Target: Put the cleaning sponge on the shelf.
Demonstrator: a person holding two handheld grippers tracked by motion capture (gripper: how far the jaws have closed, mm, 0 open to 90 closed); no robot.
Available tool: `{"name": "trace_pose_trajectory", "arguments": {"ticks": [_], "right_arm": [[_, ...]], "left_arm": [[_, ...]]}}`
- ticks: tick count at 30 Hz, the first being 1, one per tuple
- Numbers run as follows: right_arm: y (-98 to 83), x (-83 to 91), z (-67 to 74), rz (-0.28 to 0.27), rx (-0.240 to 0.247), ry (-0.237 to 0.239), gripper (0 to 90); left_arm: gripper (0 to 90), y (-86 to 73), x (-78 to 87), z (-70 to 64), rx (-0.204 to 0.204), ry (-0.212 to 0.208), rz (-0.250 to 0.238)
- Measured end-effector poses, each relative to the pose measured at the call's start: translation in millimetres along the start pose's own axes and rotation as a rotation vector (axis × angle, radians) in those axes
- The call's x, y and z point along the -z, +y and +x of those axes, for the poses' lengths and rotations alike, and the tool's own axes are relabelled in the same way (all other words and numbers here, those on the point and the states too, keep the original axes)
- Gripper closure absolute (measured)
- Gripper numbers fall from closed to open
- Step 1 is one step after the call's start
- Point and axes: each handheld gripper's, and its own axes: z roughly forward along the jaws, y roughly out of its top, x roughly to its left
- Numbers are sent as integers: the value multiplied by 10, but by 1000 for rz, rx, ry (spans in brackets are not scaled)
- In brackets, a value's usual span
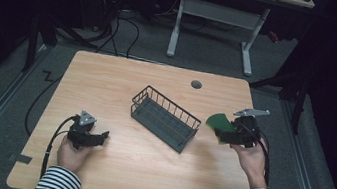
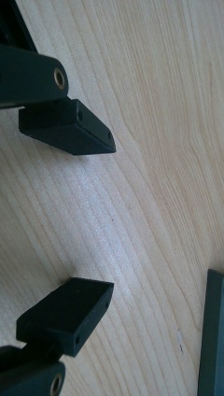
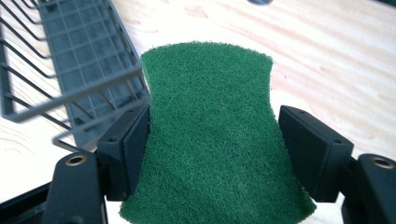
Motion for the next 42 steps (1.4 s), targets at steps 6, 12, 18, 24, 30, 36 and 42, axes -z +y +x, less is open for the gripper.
{"name": "trace_pose_trajectory", "arguments": {"ticks": [6,12,18,24,30,36,42], "right_arm": [[243,166,79,-60,21,11,279],[465,100,267,-86,63,56,279],[649,-149,488,-72,139,78,277],[730,-421,585,-22,182,81,276],[689,-585,689,-14,204,77,276],[692,-626,771,11,257,68,270],[662,-591,810,20,266,76,268]], "left_arm": [[283,-1,1,9,10,-6,-5],[283,1,-2,-1,3,2,-1],[283,3,-8,-10,-3,11,0],[283,10,-14,-18,-6,22,4],[280,9,-13,-17,-6,21,5],[280,11,-15,-16,-5,21,5],[277,10,-15,-18,-6,22,5]]}}
